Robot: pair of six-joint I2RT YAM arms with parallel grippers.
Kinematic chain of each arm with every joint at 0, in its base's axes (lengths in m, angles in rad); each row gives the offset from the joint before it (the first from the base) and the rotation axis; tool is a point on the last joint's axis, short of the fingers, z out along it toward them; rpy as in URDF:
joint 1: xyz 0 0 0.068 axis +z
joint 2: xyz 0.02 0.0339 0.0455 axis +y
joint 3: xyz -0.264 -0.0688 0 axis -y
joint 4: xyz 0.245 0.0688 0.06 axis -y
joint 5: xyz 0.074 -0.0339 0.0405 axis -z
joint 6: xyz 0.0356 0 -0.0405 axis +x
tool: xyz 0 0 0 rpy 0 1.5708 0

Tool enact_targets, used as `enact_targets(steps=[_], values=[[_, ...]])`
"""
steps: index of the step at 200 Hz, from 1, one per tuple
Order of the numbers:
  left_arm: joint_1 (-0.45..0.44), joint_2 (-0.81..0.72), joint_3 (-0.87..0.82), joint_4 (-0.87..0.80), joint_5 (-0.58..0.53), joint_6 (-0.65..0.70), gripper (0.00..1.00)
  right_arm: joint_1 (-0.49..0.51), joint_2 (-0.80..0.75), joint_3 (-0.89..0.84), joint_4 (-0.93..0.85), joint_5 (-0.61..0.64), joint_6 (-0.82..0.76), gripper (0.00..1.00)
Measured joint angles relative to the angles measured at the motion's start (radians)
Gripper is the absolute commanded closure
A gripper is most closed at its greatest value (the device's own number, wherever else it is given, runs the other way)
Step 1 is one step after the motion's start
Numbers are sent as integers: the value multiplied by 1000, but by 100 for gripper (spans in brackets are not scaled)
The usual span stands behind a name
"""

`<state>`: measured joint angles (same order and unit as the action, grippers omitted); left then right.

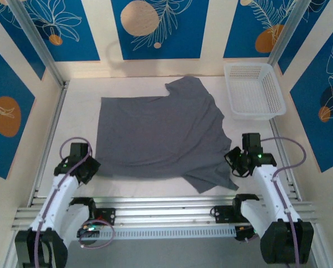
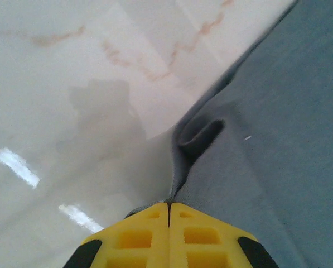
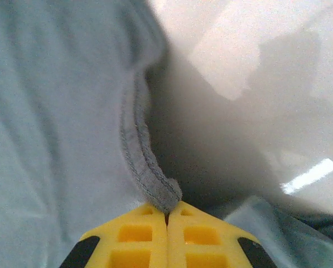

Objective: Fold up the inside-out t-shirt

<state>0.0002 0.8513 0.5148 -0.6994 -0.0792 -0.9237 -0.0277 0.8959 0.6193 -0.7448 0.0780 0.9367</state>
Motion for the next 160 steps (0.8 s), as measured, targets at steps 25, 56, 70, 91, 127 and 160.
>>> enact_targets(steps=[25, 56, 70, 91, 127, 160], values=[[0, 105, 106, 56, -5, 27, 100, 0, 99, 101, 48, 2, -37, 100], [0, 182, 158, 118, -21, 47, 100, -3, 201, 159, 104, 0, -74, 100], [0, 206, 163, 127, -32, 54, 100, -5, 240, 177, 118, 0, -82, 100], [2, 249, 176, 145, -35, 65, 100, -11, 288, 193, 148, 0, -88, 100], [2, 365, 240, 194, -33, 96, 100, -22, 377, 235, 183, 0, -100, 100], [2, 467, 280, 238, -34, 116, 100, -26, 478, 303, 214, -4, -128, 100]])
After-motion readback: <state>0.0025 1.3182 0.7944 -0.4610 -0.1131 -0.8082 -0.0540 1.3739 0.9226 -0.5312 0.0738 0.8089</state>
